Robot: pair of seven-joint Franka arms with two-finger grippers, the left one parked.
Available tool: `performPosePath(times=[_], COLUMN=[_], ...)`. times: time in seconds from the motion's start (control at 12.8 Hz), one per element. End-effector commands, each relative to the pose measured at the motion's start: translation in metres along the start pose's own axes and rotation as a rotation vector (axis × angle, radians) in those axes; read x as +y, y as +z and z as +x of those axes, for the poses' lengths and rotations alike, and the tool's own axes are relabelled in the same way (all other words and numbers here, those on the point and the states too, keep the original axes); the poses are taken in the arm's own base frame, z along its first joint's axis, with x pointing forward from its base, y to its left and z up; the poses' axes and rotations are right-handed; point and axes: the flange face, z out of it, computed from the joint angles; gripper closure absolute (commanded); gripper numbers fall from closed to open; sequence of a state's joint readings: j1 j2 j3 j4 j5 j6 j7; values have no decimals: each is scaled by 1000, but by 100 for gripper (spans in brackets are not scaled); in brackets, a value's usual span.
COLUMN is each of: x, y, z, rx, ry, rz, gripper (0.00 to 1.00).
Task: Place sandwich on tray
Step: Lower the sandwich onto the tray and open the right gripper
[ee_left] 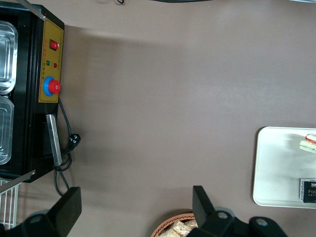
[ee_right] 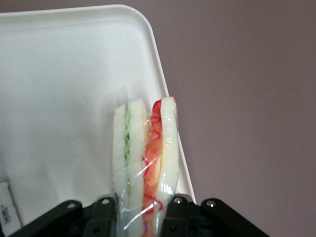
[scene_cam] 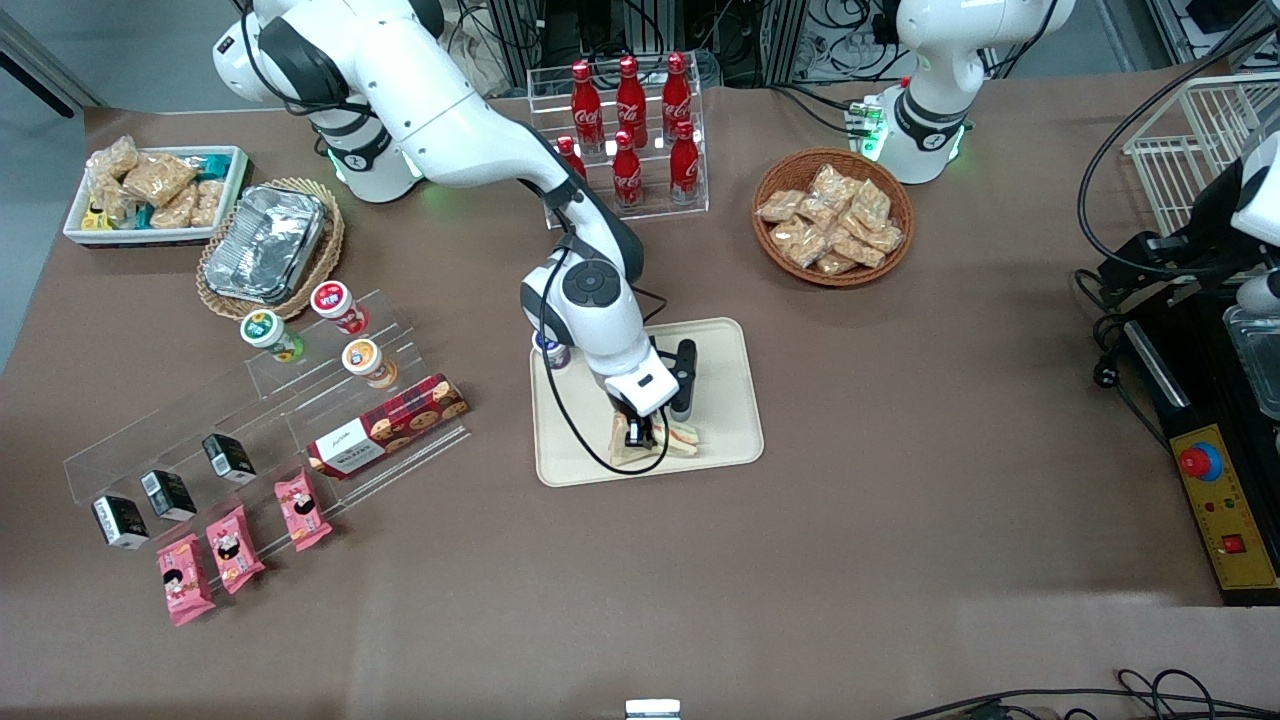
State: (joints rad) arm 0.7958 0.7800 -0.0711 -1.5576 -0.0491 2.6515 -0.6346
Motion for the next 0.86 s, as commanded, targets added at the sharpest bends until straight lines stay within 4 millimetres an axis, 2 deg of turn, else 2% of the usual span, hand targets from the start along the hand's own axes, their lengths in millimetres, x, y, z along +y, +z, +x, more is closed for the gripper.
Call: performPosePath(times=[0.0,0.16,0.78], x=[2,1,2], y=[9,14,3], z=[4,1,7], rx=[0,1,18], ry=[-1,22,28], rz=[-4,8,11], gripper=[44,2,1])
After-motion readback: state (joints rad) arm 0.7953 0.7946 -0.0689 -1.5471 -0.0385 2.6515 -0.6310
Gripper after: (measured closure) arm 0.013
